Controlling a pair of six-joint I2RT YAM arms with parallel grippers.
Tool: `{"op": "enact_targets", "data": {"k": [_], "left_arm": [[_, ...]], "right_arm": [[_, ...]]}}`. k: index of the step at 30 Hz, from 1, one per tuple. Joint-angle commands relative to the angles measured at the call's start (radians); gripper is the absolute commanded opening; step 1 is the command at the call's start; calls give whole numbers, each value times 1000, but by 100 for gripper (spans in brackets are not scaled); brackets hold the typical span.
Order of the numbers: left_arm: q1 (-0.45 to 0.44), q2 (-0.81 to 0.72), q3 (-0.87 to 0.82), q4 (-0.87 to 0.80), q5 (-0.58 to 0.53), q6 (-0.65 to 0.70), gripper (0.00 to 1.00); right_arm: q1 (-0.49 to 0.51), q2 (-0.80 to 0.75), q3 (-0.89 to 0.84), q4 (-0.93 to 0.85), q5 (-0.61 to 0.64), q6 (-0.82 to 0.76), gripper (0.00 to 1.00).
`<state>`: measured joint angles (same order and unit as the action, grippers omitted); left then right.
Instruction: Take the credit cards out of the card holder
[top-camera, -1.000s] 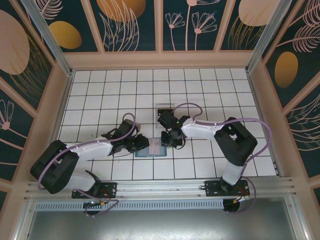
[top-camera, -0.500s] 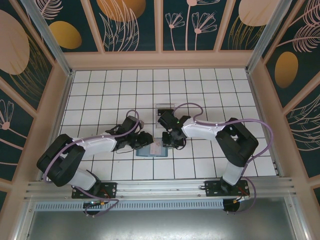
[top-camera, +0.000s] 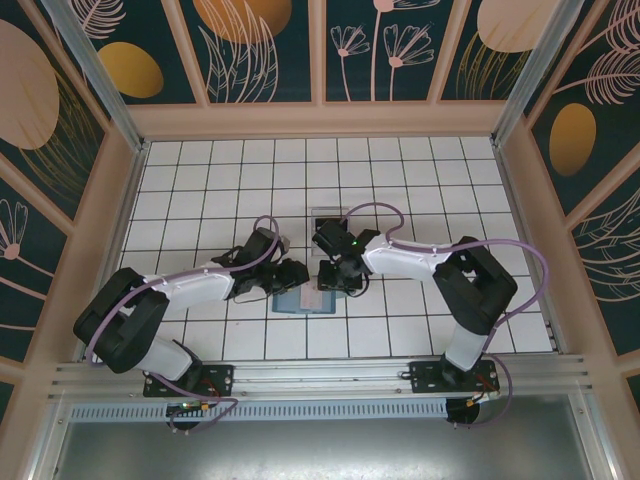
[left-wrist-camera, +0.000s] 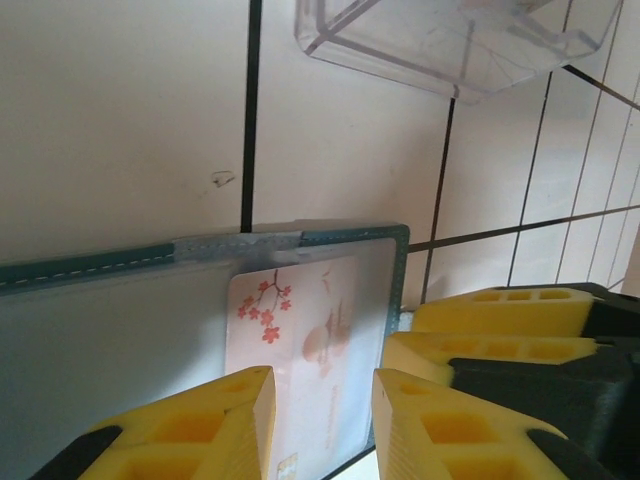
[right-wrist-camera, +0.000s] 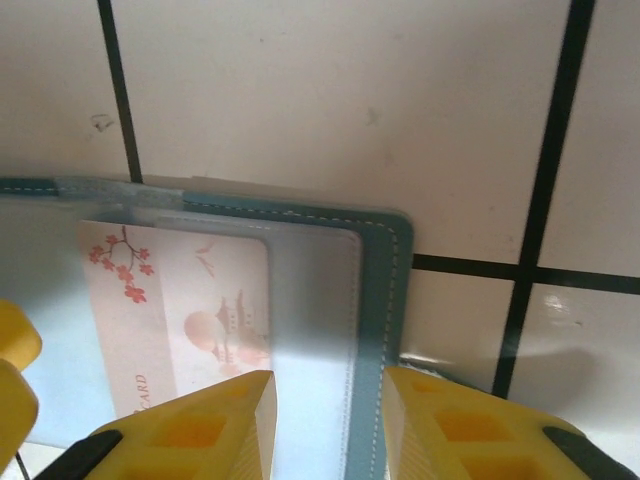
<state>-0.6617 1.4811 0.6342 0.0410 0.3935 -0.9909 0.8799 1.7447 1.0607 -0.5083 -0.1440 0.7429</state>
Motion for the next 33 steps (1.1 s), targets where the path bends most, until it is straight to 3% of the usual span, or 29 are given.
{"op": "enact_targets", "data": {"k": [1, 20, 33], "left_arm": [[4, 7, 15, 1, 20, -17, 32], [4, 53, -48, 9, -22, -2, 36], [5, 117, -84, 126, 94, 5, 33]], "right_arm": [[12, 35, 19, 31, -14, 24, 34], [11, 84, -37, 10, 12, 10, 35], [11, 90, -34, 10, 1, 5, 35]]}}
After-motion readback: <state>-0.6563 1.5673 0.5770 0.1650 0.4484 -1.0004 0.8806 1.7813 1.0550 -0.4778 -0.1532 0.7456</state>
